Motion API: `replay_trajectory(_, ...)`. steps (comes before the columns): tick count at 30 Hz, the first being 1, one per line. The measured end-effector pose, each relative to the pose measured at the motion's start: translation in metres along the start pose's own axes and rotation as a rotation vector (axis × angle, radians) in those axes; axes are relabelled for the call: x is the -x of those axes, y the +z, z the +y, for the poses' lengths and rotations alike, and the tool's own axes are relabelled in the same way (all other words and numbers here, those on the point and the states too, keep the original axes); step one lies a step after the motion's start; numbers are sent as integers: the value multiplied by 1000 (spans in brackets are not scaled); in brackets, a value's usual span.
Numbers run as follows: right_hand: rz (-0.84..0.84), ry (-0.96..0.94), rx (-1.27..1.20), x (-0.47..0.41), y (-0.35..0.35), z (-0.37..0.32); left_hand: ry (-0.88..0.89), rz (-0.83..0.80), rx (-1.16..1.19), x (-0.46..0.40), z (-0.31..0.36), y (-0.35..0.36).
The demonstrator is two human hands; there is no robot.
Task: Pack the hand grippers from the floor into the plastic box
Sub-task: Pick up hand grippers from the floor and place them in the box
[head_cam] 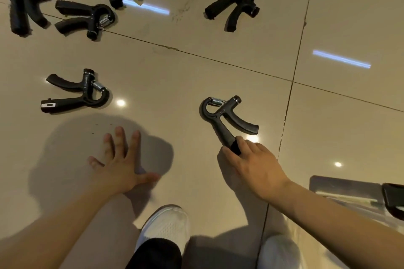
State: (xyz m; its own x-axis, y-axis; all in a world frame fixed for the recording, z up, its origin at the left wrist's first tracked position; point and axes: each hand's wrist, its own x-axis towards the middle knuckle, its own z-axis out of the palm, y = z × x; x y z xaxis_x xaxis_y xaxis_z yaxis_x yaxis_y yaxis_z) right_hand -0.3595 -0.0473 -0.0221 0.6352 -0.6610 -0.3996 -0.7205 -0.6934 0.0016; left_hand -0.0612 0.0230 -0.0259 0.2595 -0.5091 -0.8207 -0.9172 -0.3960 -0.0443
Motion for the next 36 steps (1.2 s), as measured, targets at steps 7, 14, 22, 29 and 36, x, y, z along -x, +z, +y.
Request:
replay_trajectory(7,0,-10,-51,-18,-13,-3,18,79,45,-3,-2,6)
replay_trajectory(14,82,77,-229,-1,-33,13,84,393,163,0,3,9)
replay_trajectory(22,200,326,-1038,60,-101,5,757,546,726,53,94,-14)
replay_trajectory(29,350,369,-1451,131,-133,-11,1042,733,648,100,102,-19)
replay_trajectory(36,611,522,-1737,186,-131,-8,1097,479,941,159,121,-9)
